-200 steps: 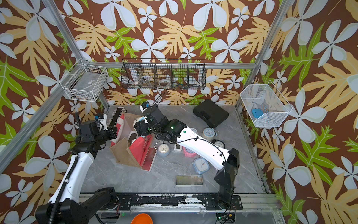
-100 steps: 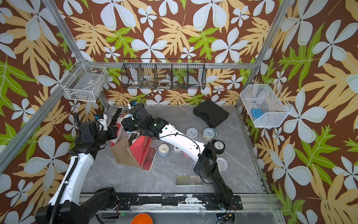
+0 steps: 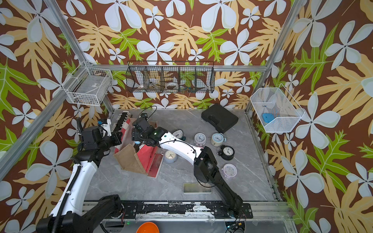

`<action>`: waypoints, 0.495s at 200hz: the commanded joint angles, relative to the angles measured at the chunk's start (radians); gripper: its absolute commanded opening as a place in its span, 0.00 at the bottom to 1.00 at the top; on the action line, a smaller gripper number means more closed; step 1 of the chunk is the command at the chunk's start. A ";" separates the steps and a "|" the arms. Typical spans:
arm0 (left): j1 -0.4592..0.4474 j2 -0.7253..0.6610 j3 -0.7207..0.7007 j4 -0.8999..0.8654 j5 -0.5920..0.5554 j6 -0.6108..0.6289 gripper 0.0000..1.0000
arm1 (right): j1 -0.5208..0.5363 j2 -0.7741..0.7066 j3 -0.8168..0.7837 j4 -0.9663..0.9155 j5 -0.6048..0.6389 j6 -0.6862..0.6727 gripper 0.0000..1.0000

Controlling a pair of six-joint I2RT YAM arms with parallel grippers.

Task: Put the alarm clock into the canvas bag
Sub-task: Place the alarm at the canvas bag.

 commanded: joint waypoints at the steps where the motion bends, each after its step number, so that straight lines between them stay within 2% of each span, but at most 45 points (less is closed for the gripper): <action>1: 0.000 -0.009 -0.001 0.026 -0.021 -0.008 0.00 | 0.001 0.020 -0.006 -0.001 0.018 0.080 0.71; 75: 0.000 -0.004 -0.001 0.025 -0.034 -0.015 0.00 | -0.003 0.096 0.012 -0.089 0.141 0.236 0.70; 99: 0.000 -0.003 0.000 0.024 -0.038 -0.013 0.00 | -0.011 0.127 0.020 -0.099 0.148 0.256 0.69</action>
